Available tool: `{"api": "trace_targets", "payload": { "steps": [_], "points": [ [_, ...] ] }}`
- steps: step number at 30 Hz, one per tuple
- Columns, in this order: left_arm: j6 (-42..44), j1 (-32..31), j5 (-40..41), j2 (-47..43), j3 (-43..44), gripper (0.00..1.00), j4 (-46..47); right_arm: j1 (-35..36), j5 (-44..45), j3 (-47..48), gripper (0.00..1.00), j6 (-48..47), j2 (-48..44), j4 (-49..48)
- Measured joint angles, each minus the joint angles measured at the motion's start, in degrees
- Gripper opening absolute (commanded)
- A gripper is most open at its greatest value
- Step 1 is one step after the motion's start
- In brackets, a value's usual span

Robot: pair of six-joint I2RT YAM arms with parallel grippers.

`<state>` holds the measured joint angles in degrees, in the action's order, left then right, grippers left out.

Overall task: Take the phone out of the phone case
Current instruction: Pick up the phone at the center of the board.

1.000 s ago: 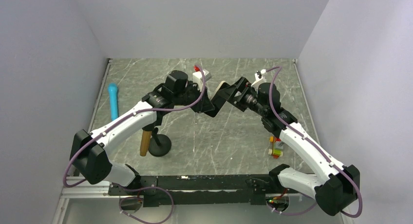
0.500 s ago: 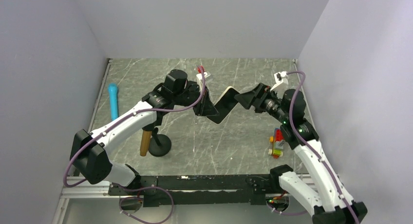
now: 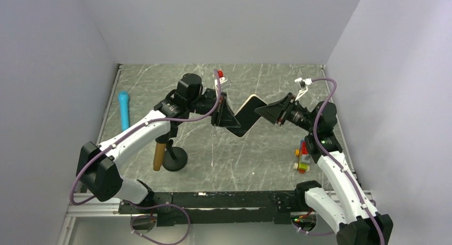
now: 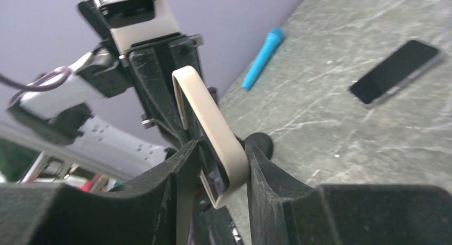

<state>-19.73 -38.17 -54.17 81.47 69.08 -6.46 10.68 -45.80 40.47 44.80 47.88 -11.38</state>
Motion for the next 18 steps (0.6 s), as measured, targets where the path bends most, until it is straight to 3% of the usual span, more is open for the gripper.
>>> {"api": "trace_targets", "payload": {
  "steps": [3,4,6,7,8,10,13,15,18],
  "points": [
    [-1.6,-0.9,-2.4,0.0,-0.2,0.0,3.3,1.0,-3.9,-1.0,0.4,3.3,0.0,-5.4],
    [-2.3,-1.2,-3.1,0.0,-0.4,0.0,4.6,1.2,-5.0,-1.3,0.34,4.4,0.0,-7.3],
    [-3.0,-1.7,-4.5,0.0,-0.7,0.0,6.1,1.6,-7.0,-1.9,0.03,6.4,0.1,-10.8],
    [-3.1,-1.9,-4.9,0.0,-0.7,0.0,6.4,1.6,-7.8,-2.2,0.0,7.5,0.2,-12.4],
    [-3.4,-1.9,-5.3,0.0,-0.7,0.05,6.4,1.6,-9.2,-2.4,0.0,8.2,0.4,-14.5],
    [-4.2,-1.9,-6.7,0.0,-0.7,0.27,6.3,1.6,-10.2,-2.6,0.0,7.8,0.4,-16.1],
    [-3.4,-2.0,-5.4,-0.1,-0.6,0.48,5.7,1.7,-8.8,-2.6,0.0,7.1,-0.8,-13.7],
    [-2.4,-2.1,-3.9,-0.1,-0.6,0.55,4.7,1.7,-6.6,-2.6,0.0,6.4,-2.1,-10.0],
    [-1.5,-2.0,-2.9,-0.1,-0.4,0.57,3.7,0.9,-3.7,-2.6,0.0,6.2,-3.9,-5.5]
  ]
}}
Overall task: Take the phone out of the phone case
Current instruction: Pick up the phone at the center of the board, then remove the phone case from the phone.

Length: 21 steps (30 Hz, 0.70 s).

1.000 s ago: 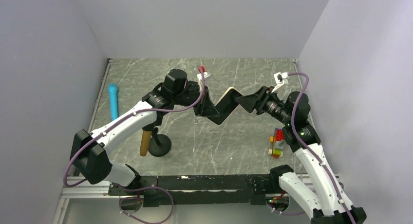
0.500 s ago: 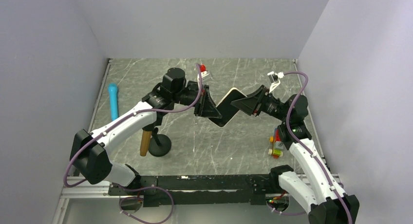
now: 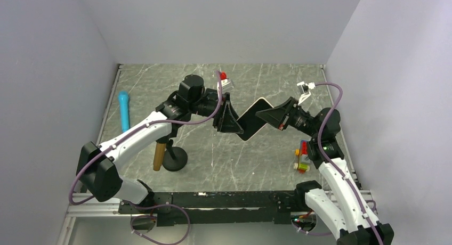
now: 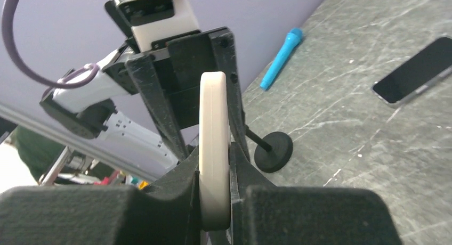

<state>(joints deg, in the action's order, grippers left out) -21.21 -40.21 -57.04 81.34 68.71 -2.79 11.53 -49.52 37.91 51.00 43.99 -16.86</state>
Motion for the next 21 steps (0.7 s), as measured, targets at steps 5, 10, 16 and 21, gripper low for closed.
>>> {"api": "trace_targets", "payload": {
  "steps": [5,10,16,21],
  "points": [
    [2.7,0.0,0.1,-0.2,0.9,0.51,-2.3,-2.8,0.7,0.2,0.0,1.7,-1.0,3.2],
    [4.5,0.0,0.1,-0.3,2.0,0.4,-4.4,-5.5,-3.0,0.3,0.0,6.1,-0.1,0.8],
    [1.6,0.1,1.7,-2.3,3.2,0.44,-5.8,-6.8,-6.8,0.9,0.0,13.9,2.6,-6.6],
    [-6.5,0.1,4.4,-10.1,-2.6,0.55,0.4,-7.0,-7.8,-0.9,0.0,22.8,4.1,-19.5]
  ]
}}
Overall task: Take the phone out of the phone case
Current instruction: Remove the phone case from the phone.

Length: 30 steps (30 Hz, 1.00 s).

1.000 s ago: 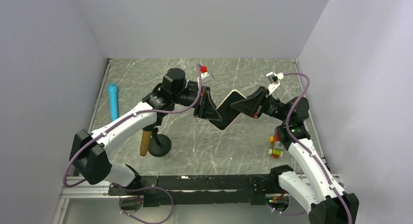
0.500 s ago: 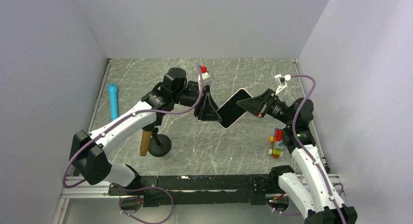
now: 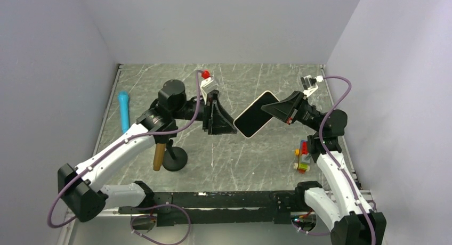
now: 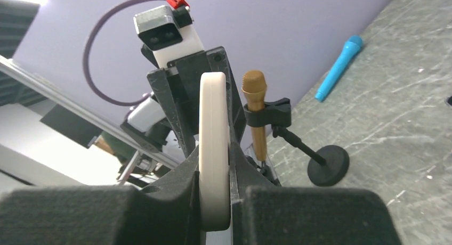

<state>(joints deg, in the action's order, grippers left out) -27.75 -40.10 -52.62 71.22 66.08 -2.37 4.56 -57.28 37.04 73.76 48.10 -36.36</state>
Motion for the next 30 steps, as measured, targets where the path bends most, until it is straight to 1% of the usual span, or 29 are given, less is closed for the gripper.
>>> {"api": "trace_targets", "payload": {
  "steps": [3,5,9,10,14,16,18,21,23,30],
  "points": [
    [-5.1,0.0,1.1,-3.8,-4.3,0.52,4.8,0.0,-0.9,-1.1,0.0,5.7,2.1,-8.0],
    [-8.3,0.0,1.7,-5.6,-7.4,0.52,8.2,0.0,-1.0,-1.1,0.0,9.2,3.7,-12.4],
    [-13.0,0.0,2.6,-6.9,-10.6,0.52,12.7,0.0,-1.8,-1.1,0.0,13.9,4.8,-18.1],
    [-13.9,0.0,2.8,-6.8,-10.6,0.52,13.6,0.0,-1.9,-1.1,0.0,14.8,4.8,-19.3],
    [-17.0,0.1,2.9,-6.5,-10.6,0.6,18.0,0.0,-2.8,-1.1,0.0,16.5,4.8,-22.0],
    [-18.3,0.0,2.9,-6.1,-10.6,0.6,19.7,0.0,-3.2,-1.1,0.0,16.5,4.8,-22.4],
    [-19.2,0.0,2.9,-5.7,-10.6,0.56,21.1,0.0,-3.5,-1.2,0.0,16.7,4.8,-23.0],
    [-20.0,0.0,2.8,-5.5,-10.6,0.45,21.6,0.0,-3.6,-1.2,0.0,17.5,5.2,-24.7],
    [-20.0,0.0,2.8,-5.4,-10.6,0.39,21.5,0.1,-3.7,-1.2,0.0,18.3,5.9,-26.2],
    [-20.2,0.0,1.4,-4.7,-10.4,0.28,21.7,0.9,-4.4,-1.2,0.0,17.9,6.6,-26.6]
  ]
}}
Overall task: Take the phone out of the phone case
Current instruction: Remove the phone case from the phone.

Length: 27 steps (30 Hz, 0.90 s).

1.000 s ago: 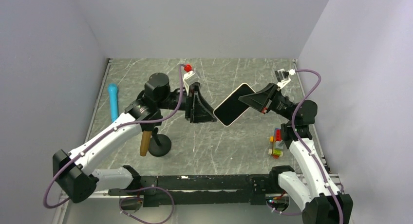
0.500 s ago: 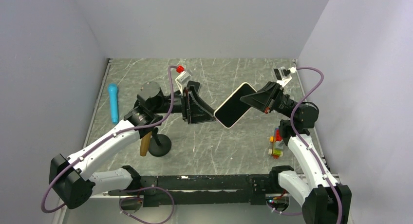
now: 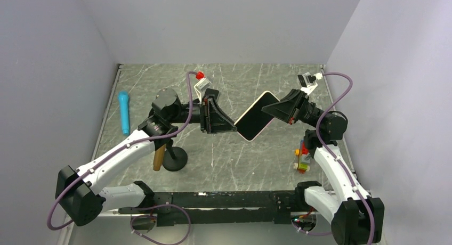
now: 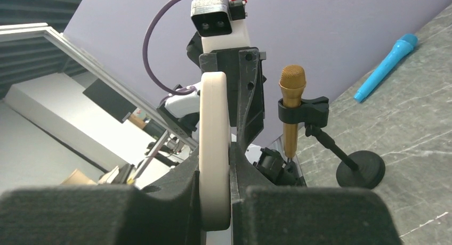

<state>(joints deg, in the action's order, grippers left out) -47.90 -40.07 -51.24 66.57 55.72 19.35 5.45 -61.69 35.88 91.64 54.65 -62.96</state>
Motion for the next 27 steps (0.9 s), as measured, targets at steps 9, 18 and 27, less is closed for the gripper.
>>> {"api": "trace_targets", "payload": {
  "steps": [9,18,27],
  "points": [
    [2.8,-0.2,-3.5,0.6,1.4,0.1,-2.2,2.3,-0.2,0.1,0.0,-0.1,2.5,-2.2],
    [16.0,0.2,-11.7,-0.5,8.2,0.0,-12.9,8.0,-0.5,4.9,0.0,11.0,13.0,-19.0],
    [29.9,1.4,-13.2,-3.4,13.5,0.0,-25.2,15.2,0.7,13.7,0.0,18.3,21.6,-22.0]
  ]
}}
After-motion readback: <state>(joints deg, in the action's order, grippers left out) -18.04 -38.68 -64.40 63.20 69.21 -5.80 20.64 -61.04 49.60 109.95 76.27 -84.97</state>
